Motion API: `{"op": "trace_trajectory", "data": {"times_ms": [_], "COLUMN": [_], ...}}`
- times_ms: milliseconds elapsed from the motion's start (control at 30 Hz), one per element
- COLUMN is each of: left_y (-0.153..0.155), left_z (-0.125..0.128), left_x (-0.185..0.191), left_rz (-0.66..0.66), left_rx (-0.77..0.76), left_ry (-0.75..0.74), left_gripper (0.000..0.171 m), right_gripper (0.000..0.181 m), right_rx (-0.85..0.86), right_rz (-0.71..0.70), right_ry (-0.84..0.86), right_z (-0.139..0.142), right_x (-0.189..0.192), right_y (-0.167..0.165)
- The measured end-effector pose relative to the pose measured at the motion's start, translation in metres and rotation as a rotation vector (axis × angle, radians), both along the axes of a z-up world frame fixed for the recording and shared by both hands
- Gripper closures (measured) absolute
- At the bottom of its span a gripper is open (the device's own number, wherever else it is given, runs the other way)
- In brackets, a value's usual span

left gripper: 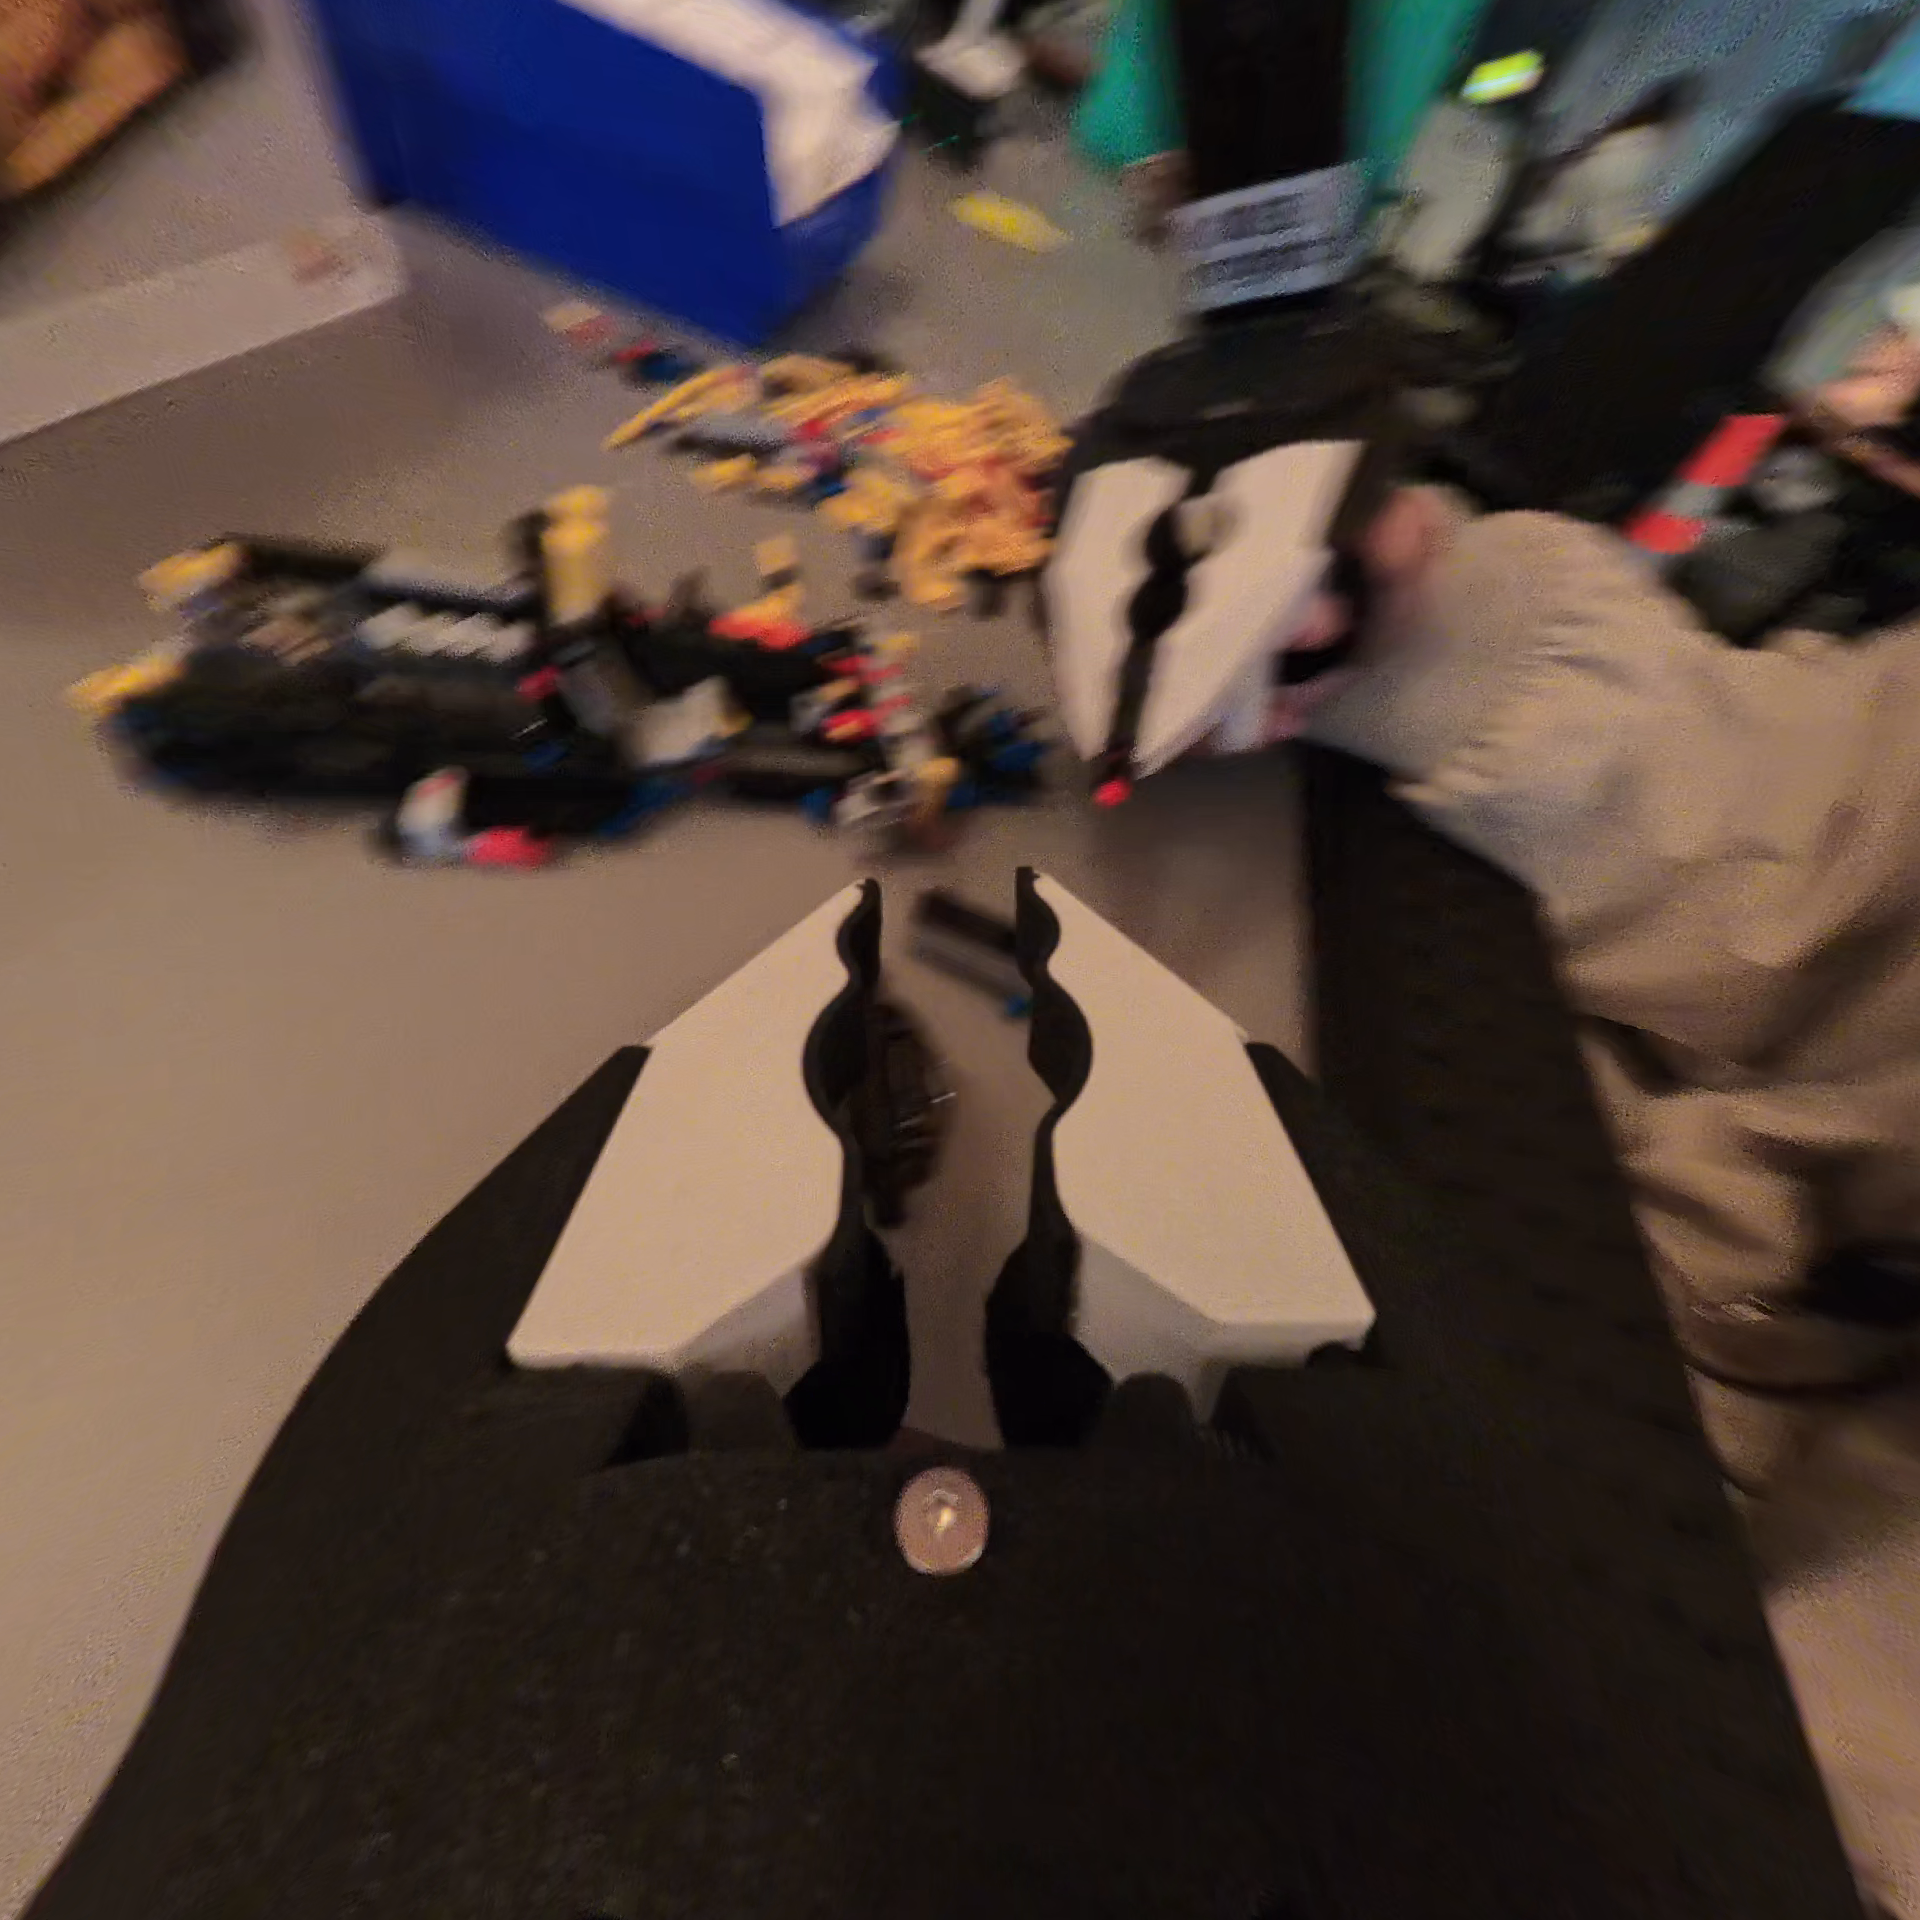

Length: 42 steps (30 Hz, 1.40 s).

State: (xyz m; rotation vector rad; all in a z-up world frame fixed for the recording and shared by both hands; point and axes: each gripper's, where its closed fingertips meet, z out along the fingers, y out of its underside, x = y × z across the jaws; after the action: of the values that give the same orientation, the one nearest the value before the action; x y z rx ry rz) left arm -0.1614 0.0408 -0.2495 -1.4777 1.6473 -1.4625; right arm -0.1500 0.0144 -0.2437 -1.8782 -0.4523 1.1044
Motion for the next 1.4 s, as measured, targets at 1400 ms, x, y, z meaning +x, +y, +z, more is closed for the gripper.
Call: {"op": "trace_trajectory", "data": {"times_ms": [1400], "left_y": [0.105], "left_z": [-0.029], "left_x": [-0.018], "left_rz": [0.419], "left_rx": [0.357], "left_ry": [0.145], "left_gripper": [0.164], "right_gripper": [0.178], "right_rx": [-0.110], "right_rz": [-0.784], "right_ry": [-0.686], "right_z": [-0.029], "right_x": [0.240], "right_y": [-0.022]}}
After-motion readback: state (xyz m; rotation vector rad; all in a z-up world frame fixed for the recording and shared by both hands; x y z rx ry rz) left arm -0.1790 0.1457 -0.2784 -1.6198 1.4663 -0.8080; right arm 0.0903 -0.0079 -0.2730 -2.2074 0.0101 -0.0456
